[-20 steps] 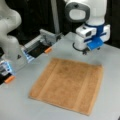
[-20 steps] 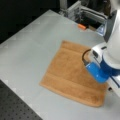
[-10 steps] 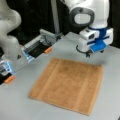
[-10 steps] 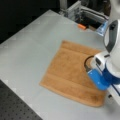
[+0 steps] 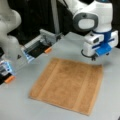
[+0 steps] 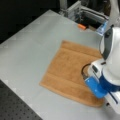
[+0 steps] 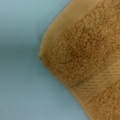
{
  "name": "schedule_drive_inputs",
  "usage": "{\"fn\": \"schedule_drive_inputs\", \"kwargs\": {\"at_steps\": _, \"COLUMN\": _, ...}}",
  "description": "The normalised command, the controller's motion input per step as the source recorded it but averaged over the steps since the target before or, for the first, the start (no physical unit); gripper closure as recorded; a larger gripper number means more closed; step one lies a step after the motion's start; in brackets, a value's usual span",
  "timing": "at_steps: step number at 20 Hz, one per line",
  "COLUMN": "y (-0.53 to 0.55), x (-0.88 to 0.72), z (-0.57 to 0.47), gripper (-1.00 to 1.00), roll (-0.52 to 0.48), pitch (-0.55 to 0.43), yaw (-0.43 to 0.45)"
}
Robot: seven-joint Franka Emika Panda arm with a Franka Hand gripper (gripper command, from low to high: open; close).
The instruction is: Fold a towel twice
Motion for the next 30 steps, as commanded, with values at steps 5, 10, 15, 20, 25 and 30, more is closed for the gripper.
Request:
{"fn": "schedule_drive_inputs", "kwargs": {"at_steps": 5, "y": 0.21, "x": 0.28, "z": -0.04, "gripper": -1.0, "roll": -0.317, "pitch": 0.083, "yaw": -0.099}}
{"fn": "schedule_drive_inputs", "kwargs": {"at_steps": 10, "y": 0.24, "x": 0.25, "z": -0.05, "gripper": -1.0, "roll": -0.349, "pitch": 0.167, "yaw": -0.218}}
{"fn": "schedule_drive_inputs", "kwargs": {"at_steps": 15, "y": 0.24, "x": 0.29, "z": 0.04, "gripper": -1.0, "roll": -0.349, "pitch": 0.15, "yaw": -0.143}}
{"fn": "schedule_drive_inputs", "kwargs": {"at_steps": 20, "y": 0.21, "x": 0.31, "z": 0.01, "gripper": -1.0, "roll": -0.385, "pitch": 0.144, "yaw": -0.125}}
{"fn": "schedule_drive_inputs", "kwargs": {"at_steps": 25, "y": 0.18, "x": 0.34, "z": -0.04, "gripper": -1.0, "roll": -0.437, "pitch": 0.086, "yaw": -0.052}}
{"fn": "schedule_drive_inputs", "kwargs": {"at_steps": 30, "y": 0.23, "x": 0.34, "z": -0.09, "gripper": -1.0, "roll": -0.419, "pitch": 0.032, "yaw": -0.031}}
